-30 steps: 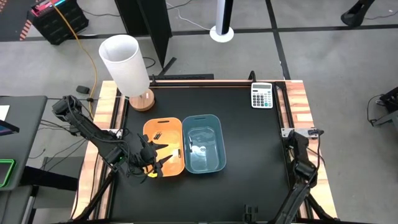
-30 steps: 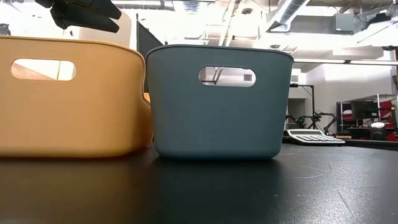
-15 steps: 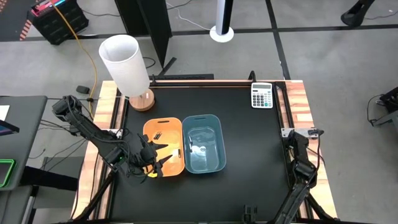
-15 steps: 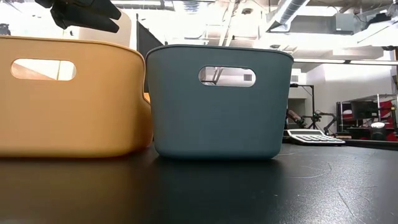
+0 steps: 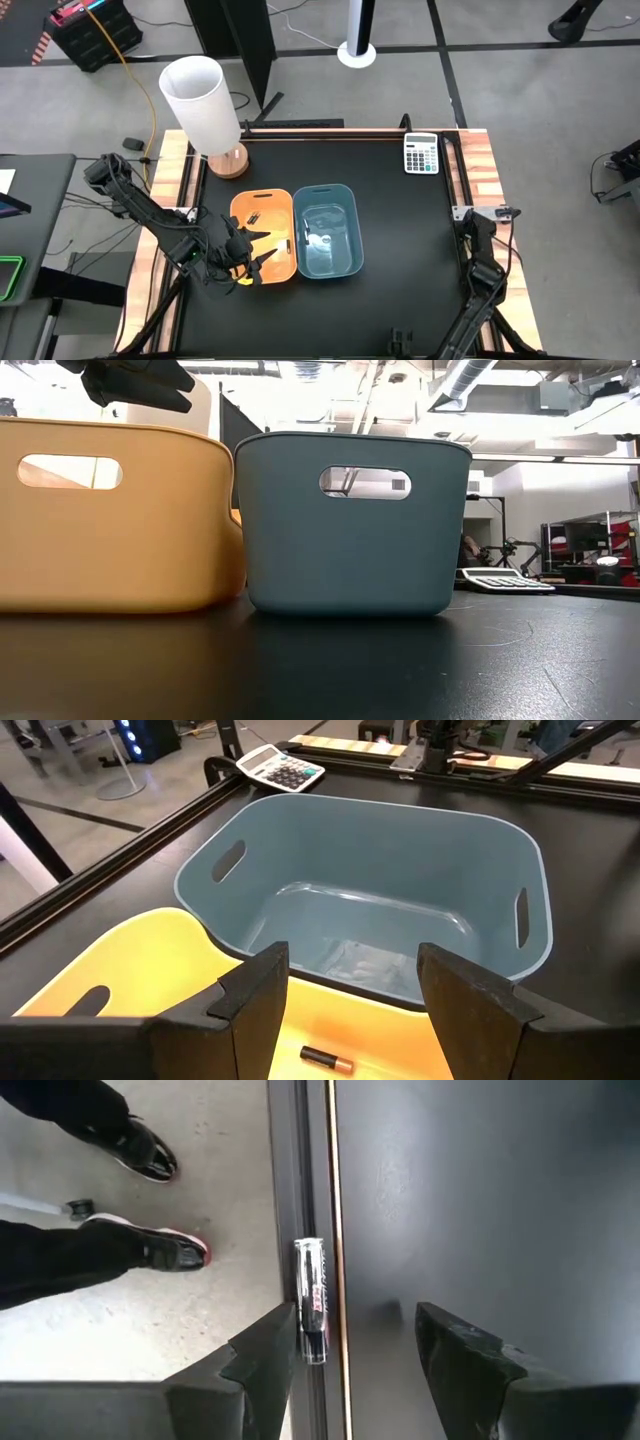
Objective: Sort batteries
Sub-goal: Put the silver battery into the blue bin
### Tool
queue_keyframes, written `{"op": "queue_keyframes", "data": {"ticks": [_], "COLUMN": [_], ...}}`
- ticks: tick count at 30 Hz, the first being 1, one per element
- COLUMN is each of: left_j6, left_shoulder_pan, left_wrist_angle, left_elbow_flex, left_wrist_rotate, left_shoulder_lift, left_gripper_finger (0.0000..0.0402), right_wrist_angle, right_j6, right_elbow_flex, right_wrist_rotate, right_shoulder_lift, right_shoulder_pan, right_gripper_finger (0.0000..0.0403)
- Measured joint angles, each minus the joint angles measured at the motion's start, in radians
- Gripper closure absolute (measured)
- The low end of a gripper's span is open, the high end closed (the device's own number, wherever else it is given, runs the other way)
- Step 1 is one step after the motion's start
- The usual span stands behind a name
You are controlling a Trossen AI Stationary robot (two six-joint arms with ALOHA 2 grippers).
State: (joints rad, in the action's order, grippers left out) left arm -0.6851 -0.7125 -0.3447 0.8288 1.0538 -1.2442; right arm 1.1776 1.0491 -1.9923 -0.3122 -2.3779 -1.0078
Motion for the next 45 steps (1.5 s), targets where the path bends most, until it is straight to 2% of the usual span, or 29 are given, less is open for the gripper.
{"op": "queue_keyframes", "data": {"ticks": [15,35,45], "left_j6": [0.009,0.009,0.009], "left_shoulder_pan": [0.000,0.000,0.000], "left_wrist_angle": [-0.002,-0.005,-0.005], "left_elbow_flex": [0.000,0.000,0.000], "left_wrist_rotate": [0.000,0.000,0.000], "left_shoulder_lift": [0.000,0.000,0.000], "left_gripper_finger": [0.0185,0.0185,0.0185], "right_wrist_angle": [0.019,0.022,0.021], "right_j6": [-0.045,-0.206,-0.220], "right_elbow_flex": [0.000,-0.001,-0.001], "right_wrist_rotate": [0.041,0.071,0.071], "right_shoulder_lift": [-0.013,-0.022,-0.022], "right_shoulder_pan": [0.024,0.091,0.093], "right_gripper_finger": [0.0180,0.0179,0.0182]}}
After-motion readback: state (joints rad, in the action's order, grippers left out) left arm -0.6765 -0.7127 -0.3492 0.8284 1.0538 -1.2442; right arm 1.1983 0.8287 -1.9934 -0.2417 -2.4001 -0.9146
